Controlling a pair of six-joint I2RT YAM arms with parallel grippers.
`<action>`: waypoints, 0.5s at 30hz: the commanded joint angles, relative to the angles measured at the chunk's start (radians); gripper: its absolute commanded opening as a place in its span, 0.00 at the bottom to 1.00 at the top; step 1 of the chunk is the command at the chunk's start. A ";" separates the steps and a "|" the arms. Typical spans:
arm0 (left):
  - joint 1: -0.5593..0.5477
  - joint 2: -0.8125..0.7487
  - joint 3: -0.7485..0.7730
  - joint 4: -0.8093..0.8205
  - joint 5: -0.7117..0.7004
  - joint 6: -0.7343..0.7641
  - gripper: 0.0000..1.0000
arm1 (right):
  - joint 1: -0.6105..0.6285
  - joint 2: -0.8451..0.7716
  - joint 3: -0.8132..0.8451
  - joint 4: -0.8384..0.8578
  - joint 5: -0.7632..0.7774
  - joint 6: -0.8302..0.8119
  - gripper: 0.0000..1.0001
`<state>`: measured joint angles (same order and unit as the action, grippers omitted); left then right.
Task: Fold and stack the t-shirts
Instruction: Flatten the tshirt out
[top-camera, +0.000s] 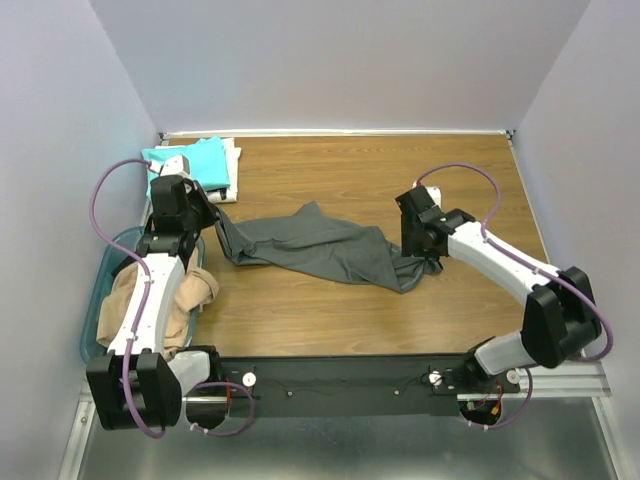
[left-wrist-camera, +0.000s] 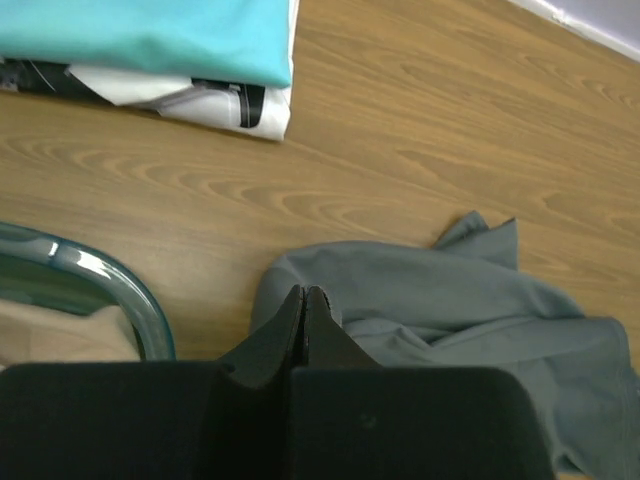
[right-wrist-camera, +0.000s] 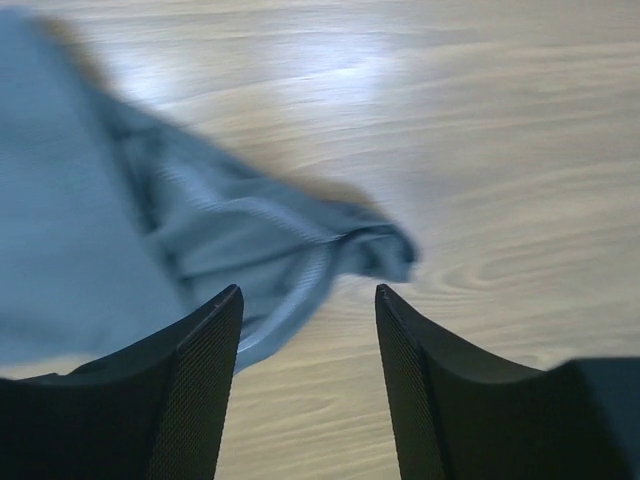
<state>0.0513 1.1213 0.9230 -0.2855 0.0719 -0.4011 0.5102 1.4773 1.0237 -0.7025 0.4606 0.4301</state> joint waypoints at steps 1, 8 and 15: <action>0.004 -0.075 -0.061 0.040 0.080 -0.004 0.00 | -0.002 -0.094 0.023 0.093 -0.262 0.006 0.63; 0.005 -0.118 -0.087 0.029 0.063 -0.019 0.00 | -0.010 0.053 0.016 0.306 -0.433 -0.040 0.59; 0.005 -0.117 -0.081 0.009 0.052 -0.013 0.00 | -0.035 0.236 0.104 0.389 -0.502 -0.094 0.56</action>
<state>0.0513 1.0183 0.8391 -0.2768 0.1101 -0.4133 0.4923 1.6470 1.0676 -0.3981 0.0353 0.3809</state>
